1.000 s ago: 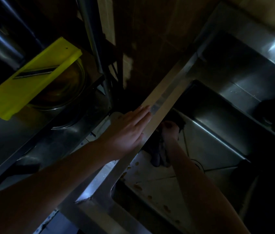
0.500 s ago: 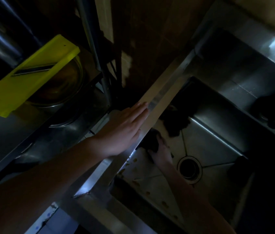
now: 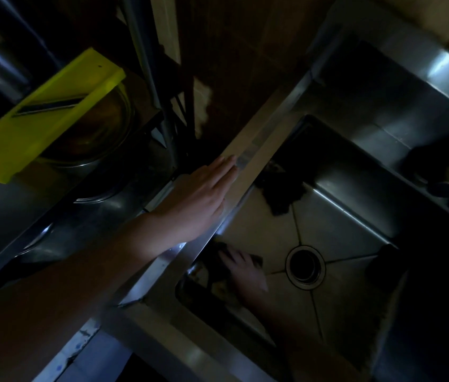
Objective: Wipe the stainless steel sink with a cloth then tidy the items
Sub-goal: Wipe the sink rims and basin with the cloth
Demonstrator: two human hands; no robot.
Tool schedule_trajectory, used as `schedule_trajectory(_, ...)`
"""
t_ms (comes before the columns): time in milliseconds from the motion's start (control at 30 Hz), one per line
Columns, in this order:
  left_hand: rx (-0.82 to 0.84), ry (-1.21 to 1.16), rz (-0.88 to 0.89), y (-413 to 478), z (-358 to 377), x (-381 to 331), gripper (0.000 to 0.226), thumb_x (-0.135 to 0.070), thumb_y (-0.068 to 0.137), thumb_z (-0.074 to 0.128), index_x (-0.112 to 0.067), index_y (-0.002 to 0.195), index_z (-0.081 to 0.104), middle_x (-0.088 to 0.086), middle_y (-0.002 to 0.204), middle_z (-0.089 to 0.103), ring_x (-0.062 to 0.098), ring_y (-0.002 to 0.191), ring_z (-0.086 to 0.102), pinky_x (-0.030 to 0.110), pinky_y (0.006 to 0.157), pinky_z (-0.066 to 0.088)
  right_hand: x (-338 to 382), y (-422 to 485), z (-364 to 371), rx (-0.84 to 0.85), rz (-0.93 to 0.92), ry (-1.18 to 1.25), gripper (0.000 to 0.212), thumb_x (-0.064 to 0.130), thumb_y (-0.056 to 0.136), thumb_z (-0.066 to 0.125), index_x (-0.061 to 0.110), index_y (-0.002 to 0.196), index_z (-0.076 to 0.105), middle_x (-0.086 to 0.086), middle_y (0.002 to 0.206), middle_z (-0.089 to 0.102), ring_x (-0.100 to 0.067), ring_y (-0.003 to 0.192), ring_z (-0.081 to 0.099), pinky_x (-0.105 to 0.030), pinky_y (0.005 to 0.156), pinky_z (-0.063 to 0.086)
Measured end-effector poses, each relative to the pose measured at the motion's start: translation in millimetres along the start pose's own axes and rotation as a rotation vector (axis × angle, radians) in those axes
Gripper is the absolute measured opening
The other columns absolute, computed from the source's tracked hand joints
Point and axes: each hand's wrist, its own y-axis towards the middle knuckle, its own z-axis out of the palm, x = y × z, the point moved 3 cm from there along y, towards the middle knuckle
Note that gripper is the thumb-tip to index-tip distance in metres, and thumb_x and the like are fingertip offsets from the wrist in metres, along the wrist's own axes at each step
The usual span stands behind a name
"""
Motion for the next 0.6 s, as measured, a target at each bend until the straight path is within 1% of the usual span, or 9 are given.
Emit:
schedule_trajectory(67, -0.014, 0.014, 0.007, -1.1, 1.5, 0.2, 0.056, -0.021, 0.097, 0.038, -0.007, 0.147, 0.017, 0.009, 0.158, 0.008, 0.021, 0.145, 0.006, 0.031, 0.115, 0.014, -12.5, 13.2, -15.8, -0.105, 0.108, 0.028, 0.058, 0.023, 0.093, 0.044, 0.033, 0.146, 0.021, 0.007, 0.155, 0.02, -0.026, 0.129, 0.038, -0.045, 0.091, 0.047)
schedule_trajectory(133, -0.028, 0.005, 0.0, -3.6, 1.9, -0.4, 0.056, -0.021, 0.097, 0.038, -0.008, 0.147, 0.018, 0.009, 0.158, 0.009, 0.02, 0.145, 0.007, 0.03, 0.115, 0.012, -30.7, 26.1, -33.3, -0.204, 0.256, 0.141, 0.057, 0.023, 0.092, 0.046, 0.029, 0.146, 0.027, 0.005, 0.155, 0.021, -0.029, 0.124, 0.041, -0.044, 0.087, 0.05)
schedule_trajectory(200, -0.034, 0.001, -0.006, -8.7, 0.6, -2.5, 0.056, -0.02, 0.096, 0.039, -0.007, 0.147, 0.019, 0.01, 0.157, 0.013, 0.022, 0.145, 0.011, 0.032, 0.114, 0.014, -49.1, 38.7, -48.3, -0.276, 0.384, 0.298, 0.056, 0.022, 0.092, 0.05, 0.026, 0.145, 0.032, 0.002, 0.155, 0.025, -0.032, 0.124, 0.042, -0.042, 0.088, 0.05)
schedule_trajectory(267, -0.055, 0.045, 0.004, -17.0, -1.1, -6.0, 0.054, -0.021, 0.095, 0.042, -0.004, 0.144, 0.026, 0.013, 0.154, 0.023, 0.025, 0.142, 0.02, 0.033, 0.112, 0.02, -57.2, 48.8, -55.3, -0.307, 0.421, 0.39, 0.055, 0.022, 0.092, 0.052, 0.025, 0.145, 0.035, -0.002, 0.154, 0.028, -0.034, 0.125, 0.043, -0.041, 0.089, 0.048)
schedule_trajectory(333, -0.078, 0.084, 0.01, -25.9, -2.8, -8.9, 0.053, -0.022, 0.092, 0.044, -0.001, 0.14, 0.036, 0.017, 0.149, 0.034, 0.029, 0.138, 0.032, 0.037, 0.108, 0.025, -48.7, 52.9, -54.2, -0.294, 0.348, 0.372, 0.053, 0.024, 0.092, 0.051, 0.026, 0.143, 0.038, -0.003, 0.154, 0.029, -0.035, 0.127, 0.041, -0.04, 0.091, 0.048)
schedule_trajectory(367, -0.076, 0.094, 0.006, -30.0, -2.7, -9.5, 0.053, -0.024, 0.092, 0.042, 0.0, 0.139, 0.038, 0.017, 0.147, 0.036, 0.029, 0.137, 0.033, 0.037, 0.108, 0.024, -40.1, 52.6, -50.6, -0.272, 0.295, 0.347, 0.051, 0.024, 0.093, 0.049, 0.026, 0.143, 0.039, -0.002, 0.154, 0.028, -0.035, 0.128, 0.04, -0.041, 0.092, 0.048)
schedule_trajectory(467, -0.061, 0.1, -0.024, -39.0, 0.7, -8.8, 0.053, -0.027, 0.094, 0.039, -0.003, 0.141, 0.035, 0.015, 0.151, 0.029, 0.026, 0.14, 0.026, 0.033, 0.11, 0.016, -10.6, 42.7, -31.2, -0.157, 0.123, 0.248, 0.044, 0.026, 0.094, 0.045, 0.028, 0.139, 0.043, 0.002, 0.155, 0.025, -0.033, 0.127, 0.042, -0.041, 0.091, 0.049)
schedule_trajectory(533, -0.058, 0.082, -0.035, -43.5, 3.0, -9.6, 0.053, -0.027, 0.095, 0.04, -0.004, 0.142, 0.033, 0.014, 0.152, 0.026, 0.026, 0.141, 0.023, 0.033, 0.111, 0.017, 4.8, 31.0, -19.2, -0.089, 0.005, 0.199, 0.041, 0.028, 0.095, 0.044, 0.029, 0.136, 0.046, 0.002, 0.154, 0.028, -0.03, 0.126, 0.045, -0.039, 0.089, 0.05)
schedule_trajectory(600, -0.06, 0.071, -0.039, -47.3, 4.0, -12.1, 0.053, -0.027, 0.095, 0.042, -0.004, 0.142, 0.034, 0.014, 0.152, 0.026, 0.026, 0.141, 0.024, 0.037, 0.113, 0.022, 16.1, 18.7, -8.0, -0.03, -0.118, 0.16, 0.04, 0.031, 0.095, 0.046, 0.029, 0.135, 0.048, 0.0, 0.151, 0.033, -0.028, 0.128, 0.044, -0.039, 0.094, 0.049)
